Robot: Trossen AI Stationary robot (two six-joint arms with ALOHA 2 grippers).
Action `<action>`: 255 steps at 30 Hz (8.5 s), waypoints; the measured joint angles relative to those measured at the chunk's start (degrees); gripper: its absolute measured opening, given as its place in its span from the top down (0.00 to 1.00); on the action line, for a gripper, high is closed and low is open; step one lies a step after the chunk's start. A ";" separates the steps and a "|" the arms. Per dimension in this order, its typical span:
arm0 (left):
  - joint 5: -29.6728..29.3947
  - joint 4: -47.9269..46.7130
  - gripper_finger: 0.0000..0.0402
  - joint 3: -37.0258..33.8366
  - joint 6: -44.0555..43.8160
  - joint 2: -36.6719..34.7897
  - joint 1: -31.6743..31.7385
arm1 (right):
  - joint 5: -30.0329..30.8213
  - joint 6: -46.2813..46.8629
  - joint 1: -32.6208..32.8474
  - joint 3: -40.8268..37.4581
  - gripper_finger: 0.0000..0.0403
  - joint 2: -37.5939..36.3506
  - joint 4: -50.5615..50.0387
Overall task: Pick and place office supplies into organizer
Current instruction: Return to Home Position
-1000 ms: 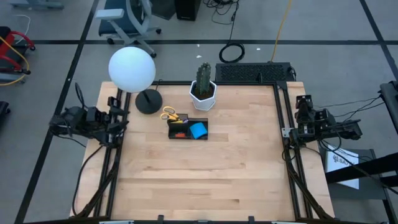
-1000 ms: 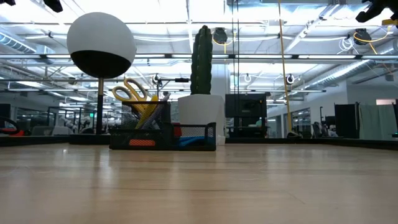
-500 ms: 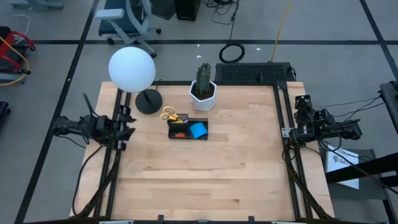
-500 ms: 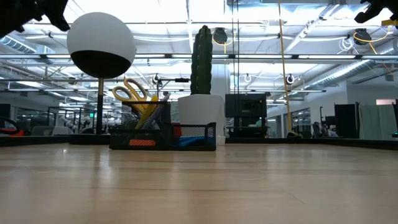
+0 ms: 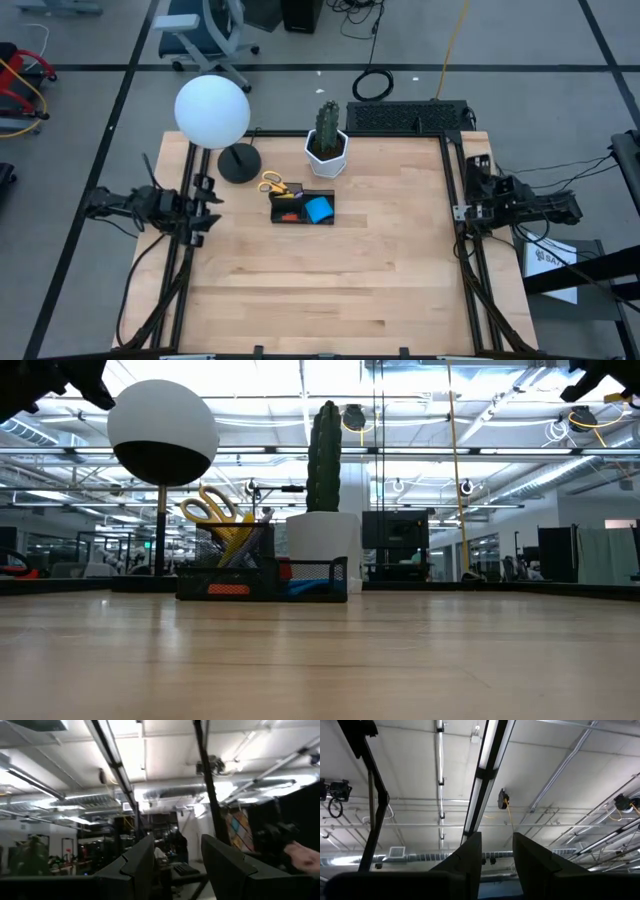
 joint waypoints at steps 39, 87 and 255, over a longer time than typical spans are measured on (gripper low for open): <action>-6.04 -25.65 0.58 -0.47 3.39 0.02 0.00 | -7.90 -7.24 -0.08 0.05 0.75 0.04 -51.60; -5.51 -29.09 0.58 -0.49 1.66 3.21 -0.01 | -7.56 -4.53 -4.76 0.00 0.75 1.64 -61.60; -5.69 -28.69 0.58 -0.45 1.67 3.19 -0.01 | -7.56 -4.51 -4.76 0.00 0.75 1.62 -61.45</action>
